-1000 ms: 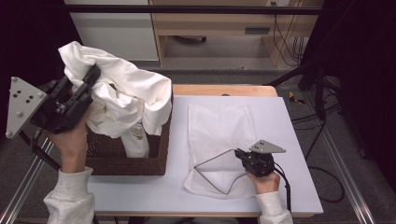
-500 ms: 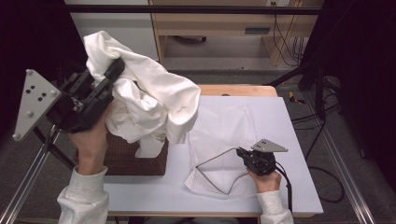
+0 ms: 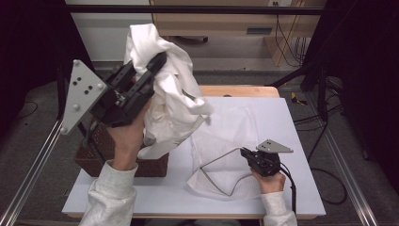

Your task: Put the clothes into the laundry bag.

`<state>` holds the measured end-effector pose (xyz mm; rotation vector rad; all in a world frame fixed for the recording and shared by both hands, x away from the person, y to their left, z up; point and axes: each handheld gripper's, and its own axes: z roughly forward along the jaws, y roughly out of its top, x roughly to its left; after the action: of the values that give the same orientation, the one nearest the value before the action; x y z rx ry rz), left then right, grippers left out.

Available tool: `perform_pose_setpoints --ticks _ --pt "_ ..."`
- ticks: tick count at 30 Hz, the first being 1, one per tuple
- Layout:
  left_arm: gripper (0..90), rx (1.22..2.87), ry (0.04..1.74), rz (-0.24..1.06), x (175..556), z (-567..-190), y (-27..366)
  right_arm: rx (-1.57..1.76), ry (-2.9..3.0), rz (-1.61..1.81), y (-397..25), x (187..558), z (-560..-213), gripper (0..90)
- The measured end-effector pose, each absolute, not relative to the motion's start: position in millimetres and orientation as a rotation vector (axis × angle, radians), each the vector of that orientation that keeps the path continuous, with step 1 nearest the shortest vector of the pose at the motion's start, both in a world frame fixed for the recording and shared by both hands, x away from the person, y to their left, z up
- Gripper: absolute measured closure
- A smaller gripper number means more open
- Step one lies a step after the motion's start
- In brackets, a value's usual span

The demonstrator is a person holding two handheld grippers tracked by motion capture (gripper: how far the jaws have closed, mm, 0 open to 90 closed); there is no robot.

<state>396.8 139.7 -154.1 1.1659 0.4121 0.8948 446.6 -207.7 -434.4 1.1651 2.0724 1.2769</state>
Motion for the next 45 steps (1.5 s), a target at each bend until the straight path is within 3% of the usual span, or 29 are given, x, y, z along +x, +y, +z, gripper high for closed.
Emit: perform_pose_setpoints --ticks 20,45 --pt "74.9 1.194 0.279 0.746 389 -133 36 1.188 2.03 1.3 -225 449 -431 88.7" --pt "74.8 1.239 0.241 0.571 386 -150 -35 1.232 2.011 1.289 -238 453 -437 88.7"
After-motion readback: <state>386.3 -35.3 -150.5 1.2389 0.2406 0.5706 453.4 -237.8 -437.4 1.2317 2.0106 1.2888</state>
